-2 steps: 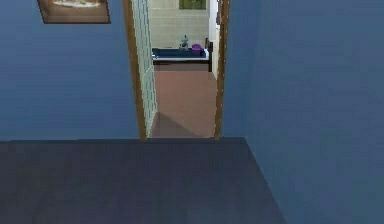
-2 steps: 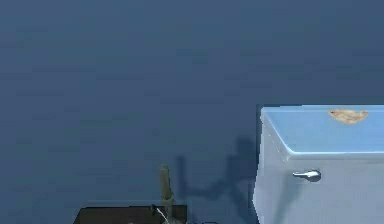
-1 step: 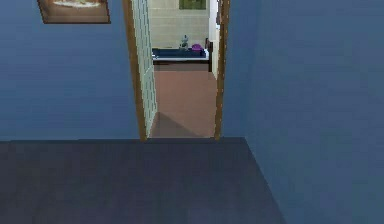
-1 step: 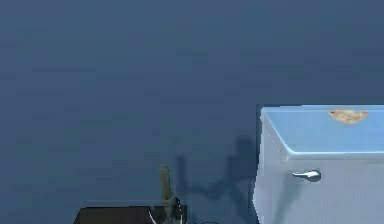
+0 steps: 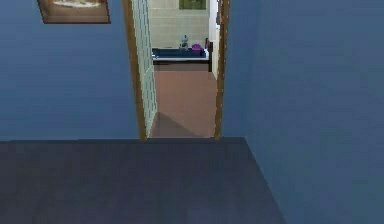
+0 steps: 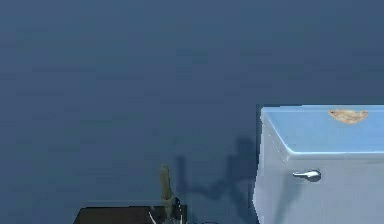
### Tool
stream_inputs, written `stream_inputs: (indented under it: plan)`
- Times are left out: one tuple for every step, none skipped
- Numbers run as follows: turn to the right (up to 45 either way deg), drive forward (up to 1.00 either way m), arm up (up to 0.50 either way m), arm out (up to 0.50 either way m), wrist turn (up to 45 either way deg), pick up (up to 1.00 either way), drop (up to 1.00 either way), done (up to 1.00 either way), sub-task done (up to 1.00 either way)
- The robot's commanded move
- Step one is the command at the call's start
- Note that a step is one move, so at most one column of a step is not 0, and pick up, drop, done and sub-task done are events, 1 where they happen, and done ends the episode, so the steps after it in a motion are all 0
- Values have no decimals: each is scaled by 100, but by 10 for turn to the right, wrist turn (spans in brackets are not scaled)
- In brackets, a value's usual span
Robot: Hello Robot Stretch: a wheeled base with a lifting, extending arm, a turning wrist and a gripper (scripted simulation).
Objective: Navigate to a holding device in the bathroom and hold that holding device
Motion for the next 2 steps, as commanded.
stream_inputs:
  plan:
    - [0, 0, 10, 0, 0, 0, 0, 0, 0]
    - [0, 0, 0, 0, 0, 0, 0, 100, 0]
